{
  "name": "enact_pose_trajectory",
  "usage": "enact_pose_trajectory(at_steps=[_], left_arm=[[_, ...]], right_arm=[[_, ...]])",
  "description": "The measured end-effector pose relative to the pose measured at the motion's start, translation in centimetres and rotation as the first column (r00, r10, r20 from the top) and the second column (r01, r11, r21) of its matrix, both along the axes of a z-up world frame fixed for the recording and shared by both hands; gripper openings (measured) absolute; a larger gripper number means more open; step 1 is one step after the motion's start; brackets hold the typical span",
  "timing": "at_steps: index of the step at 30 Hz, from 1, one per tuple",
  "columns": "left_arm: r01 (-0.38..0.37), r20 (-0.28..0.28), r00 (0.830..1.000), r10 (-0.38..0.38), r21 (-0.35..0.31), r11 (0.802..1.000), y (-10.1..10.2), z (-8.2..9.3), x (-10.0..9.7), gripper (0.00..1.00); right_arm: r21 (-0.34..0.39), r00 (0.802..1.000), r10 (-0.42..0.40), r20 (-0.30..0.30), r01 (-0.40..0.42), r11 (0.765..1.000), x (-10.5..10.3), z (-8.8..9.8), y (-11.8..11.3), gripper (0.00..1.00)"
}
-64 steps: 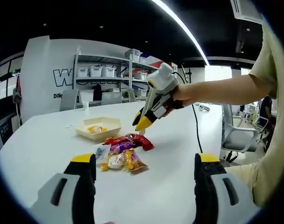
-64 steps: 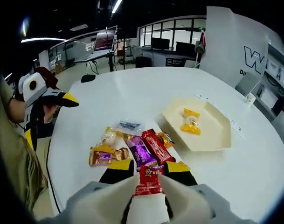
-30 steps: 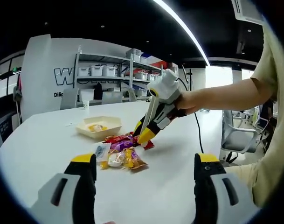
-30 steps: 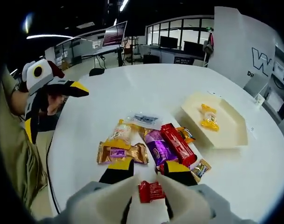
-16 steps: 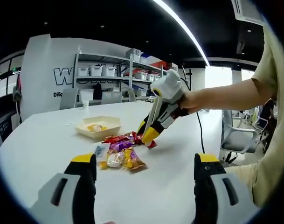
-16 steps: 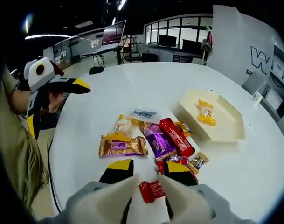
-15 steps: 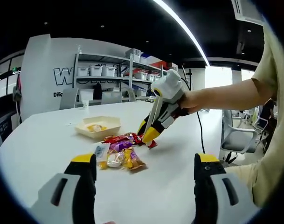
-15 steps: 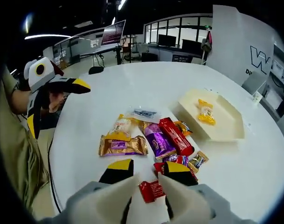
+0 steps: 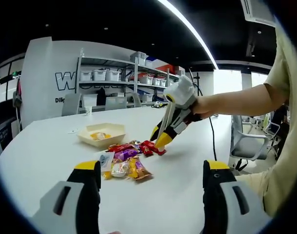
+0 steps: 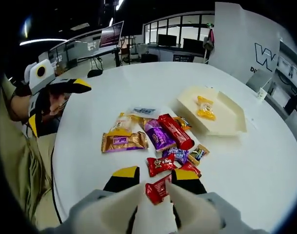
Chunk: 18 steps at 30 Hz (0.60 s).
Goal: Place the target food into the container with the food tongs after gripping and lifting it, then release it inside without dropping or visibly crushing the food.
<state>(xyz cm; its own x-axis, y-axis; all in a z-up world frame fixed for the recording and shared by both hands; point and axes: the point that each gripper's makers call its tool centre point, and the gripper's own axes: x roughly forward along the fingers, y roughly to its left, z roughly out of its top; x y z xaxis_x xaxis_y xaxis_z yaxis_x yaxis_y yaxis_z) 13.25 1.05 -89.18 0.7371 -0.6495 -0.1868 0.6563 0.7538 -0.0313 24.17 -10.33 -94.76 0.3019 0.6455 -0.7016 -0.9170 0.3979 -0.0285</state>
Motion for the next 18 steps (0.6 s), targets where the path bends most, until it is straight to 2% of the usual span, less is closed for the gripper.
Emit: enact_pose_trajectory(at_steps=[18], left_arm=[[0.005, 0.008, 1.000, -0.005, 0.002, 1.000, -0.1, 0.3, -0.1, 0.84]], right_arm=[[-0.013, 0.994, -0.110, -0.003, 0.110, 0.994, 0.6, -0.1, -2.3, 0.22]])
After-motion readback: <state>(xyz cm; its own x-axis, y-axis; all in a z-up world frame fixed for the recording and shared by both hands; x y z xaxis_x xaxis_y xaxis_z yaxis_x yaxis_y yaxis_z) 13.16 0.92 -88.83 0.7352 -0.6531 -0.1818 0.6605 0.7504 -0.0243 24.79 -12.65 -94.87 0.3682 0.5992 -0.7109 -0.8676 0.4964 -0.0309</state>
